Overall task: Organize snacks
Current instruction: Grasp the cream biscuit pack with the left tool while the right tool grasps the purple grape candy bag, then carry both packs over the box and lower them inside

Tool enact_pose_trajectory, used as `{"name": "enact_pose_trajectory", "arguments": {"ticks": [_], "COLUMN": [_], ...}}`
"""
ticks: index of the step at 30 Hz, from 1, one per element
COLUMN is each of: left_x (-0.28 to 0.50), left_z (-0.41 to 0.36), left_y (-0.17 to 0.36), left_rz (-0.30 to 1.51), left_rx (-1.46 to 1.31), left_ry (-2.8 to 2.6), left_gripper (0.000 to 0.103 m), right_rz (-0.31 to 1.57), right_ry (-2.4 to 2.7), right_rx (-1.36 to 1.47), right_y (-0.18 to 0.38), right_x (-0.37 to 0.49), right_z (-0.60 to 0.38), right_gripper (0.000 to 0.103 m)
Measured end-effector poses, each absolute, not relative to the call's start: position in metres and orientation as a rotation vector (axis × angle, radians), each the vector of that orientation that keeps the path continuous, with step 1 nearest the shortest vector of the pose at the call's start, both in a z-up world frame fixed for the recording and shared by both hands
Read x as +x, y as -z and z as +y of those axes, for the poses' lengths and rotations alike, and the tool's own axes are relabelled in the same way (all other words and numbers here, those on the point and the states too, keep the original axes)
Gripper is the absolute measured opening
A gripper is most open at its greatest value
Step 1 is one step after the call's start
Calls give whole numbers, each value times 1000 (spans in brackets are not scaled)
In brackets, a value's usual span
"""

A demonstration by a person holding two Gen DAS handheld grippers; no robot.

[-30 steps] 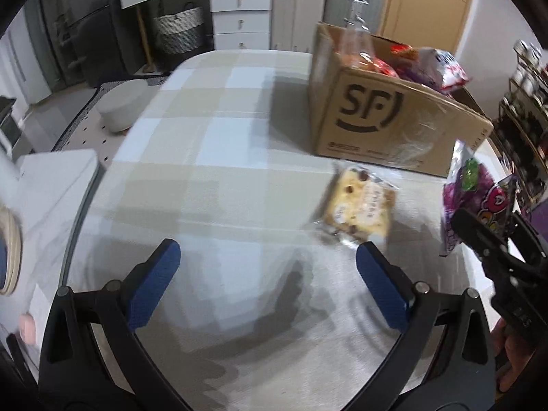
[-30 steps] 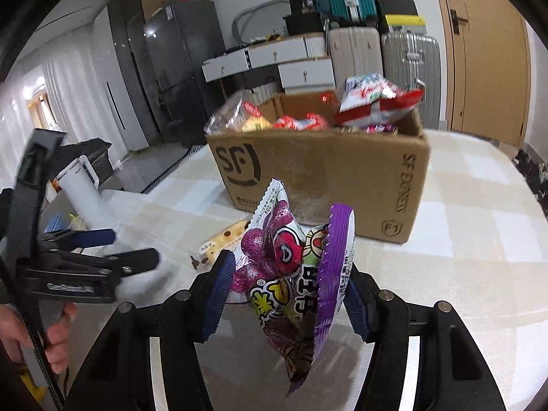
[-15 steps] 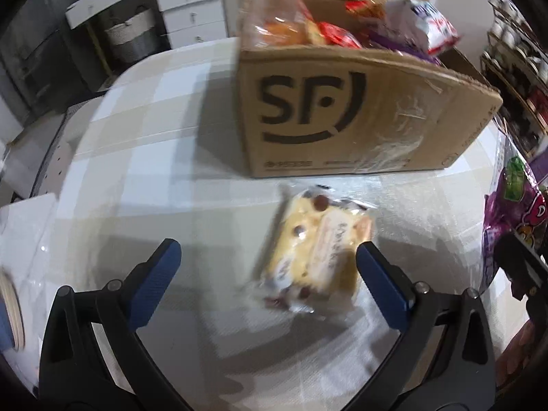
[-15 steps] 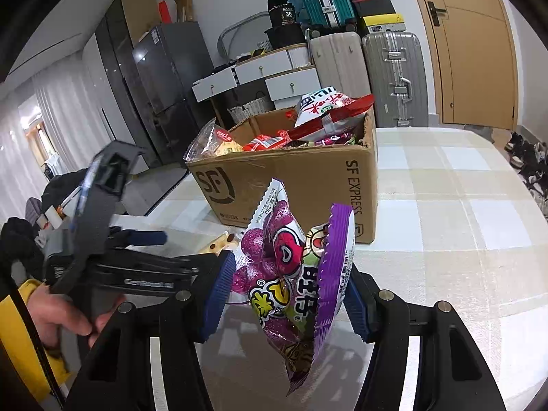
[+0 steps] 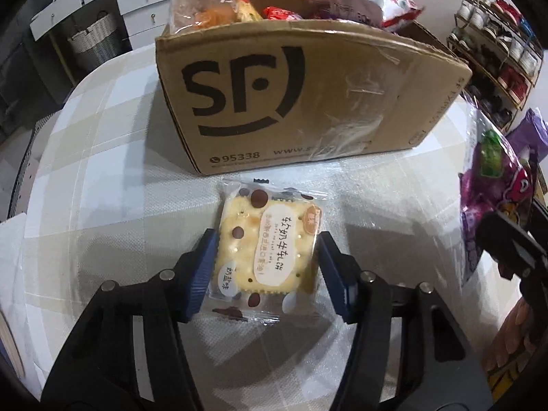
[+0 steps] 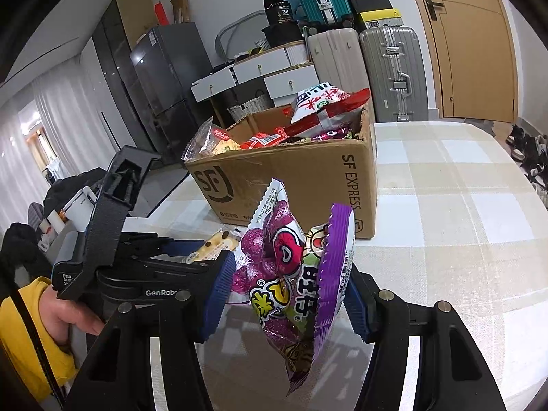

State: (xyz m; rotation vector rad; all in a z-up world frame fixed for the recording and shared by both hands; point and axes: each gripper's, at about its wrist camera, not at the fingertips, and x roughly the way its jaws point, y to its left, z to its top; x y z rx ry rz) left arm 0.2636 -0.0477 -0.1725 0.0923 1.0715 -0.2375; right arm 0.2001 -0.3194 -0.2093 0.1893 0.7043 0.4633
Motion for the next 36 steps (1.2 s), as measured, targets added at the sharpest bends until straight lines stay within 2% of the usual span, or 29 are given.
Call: {"name": "enact_pose_trajectory", "arguments": {"ticks": [8, 17, 28, 36], "left_x": [248, 199, 114, 50], "left_z": [-37, -12, -20, -29], "left_y": [164, 121, 77, 0], "left_rz": [1061, 982, 832, 631], "left_rx": [44, -44, -77, -52], "left_ry": [223, 192, 197, 280], "left_gripper": [55, 55, 55, 55], "right_rz": [713, 692, 642, 569], "right_ry": [-465, -522, -562, -592], "right_rx": [210, 264, 298, 296], "right_y": [213, 211, 174, 122], "right_x": [204, 198, 136, 90], "right_z": [-322, -321, -336, -339], "right_gripper": [61, 61, 61, 61]}}
